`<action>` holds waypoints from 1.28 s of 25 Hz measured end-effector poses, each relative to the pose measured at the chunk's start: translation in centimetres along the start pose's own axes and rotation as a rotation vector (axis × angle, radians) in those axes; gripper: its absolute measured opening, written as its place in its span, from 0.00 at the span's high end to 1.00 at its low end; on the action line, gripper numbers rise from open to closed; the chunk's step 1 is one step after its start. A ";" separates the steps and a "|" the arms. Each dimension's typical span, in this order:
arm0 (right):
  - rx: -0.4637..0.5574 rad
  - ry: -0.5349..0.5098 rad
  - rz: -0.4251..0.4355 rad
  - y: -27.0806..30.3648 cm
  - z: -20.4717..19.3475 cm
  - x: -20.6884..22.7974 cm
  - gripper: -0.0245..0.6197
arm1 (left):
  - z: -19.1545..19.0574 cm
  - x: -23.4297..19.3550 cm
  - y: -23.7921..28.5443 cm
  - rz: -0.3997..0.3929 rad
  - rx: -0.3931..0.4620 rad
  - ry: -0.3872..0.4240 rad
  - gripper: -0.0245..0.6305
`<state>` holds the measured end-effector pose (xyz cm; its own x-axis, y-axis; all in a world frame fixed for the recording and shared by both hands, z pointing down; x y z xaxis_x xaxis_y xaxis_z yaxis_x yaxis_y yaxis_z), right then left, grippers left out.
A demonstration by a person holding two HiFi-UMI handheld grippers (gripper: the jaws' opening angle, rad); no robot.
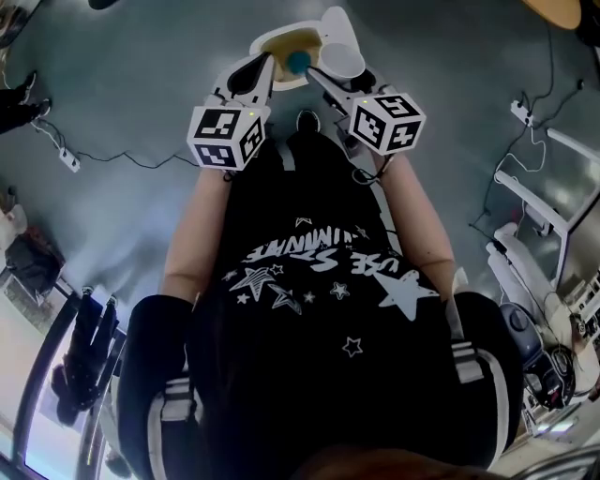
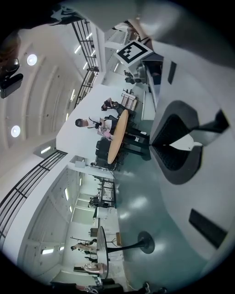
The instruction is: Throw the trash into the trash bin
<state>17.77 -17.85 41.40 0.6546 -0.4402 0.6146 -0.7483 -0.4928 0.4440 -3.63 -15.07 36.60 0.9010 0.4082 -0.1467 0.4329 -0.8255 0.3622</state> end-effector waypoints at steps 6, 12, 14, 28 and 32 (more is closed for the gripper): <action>-0.006 0.034 -0.073 2.9 -0.9 0.8 0.45 | -2.1 -2.9 1.4 -0.027 -0.033 -0.042 0.95; -0.015 0.087 -0.134 6.4 -2.7 2.3 0.45 | -4.5 -6.8 3.9 -0.066 -0.079 -0.066 0.95; -0.019 0.116 -0.141 8.1 -3.4 2.9 0.45 | -5.3 -7.9 5.1 -0.080 -0.094 -0.064 0.95; -0.067 0.185 -0.165 15.7 -7.7 7.9 0.45 | -13.5 -10.9 10.1 -0.112 -0.223 -0.110 0.95; -0.116 0.161 -0.187 17.6 -9.3 9.4 0.45 | -16.3 -12.0 11.1 -0.112 -0.277 -0.129 0.95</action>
<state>9.76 -23.70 61.06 0.7641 -0.2202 0.6063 -0.6293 -0.4606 0.6259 -10.02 -22.78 57.36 0.8516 0.4233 -0.3092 0.5222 -0.6334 0.5712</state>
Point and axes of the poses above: the fingertips, and each gripper's own axes: y forward along the fingers, x to its right, z out of its top, the point moved 10 cm from there along -y, backward along the fingers, and after that the axes turned 8 degrees about y, right-handed, at the moved point
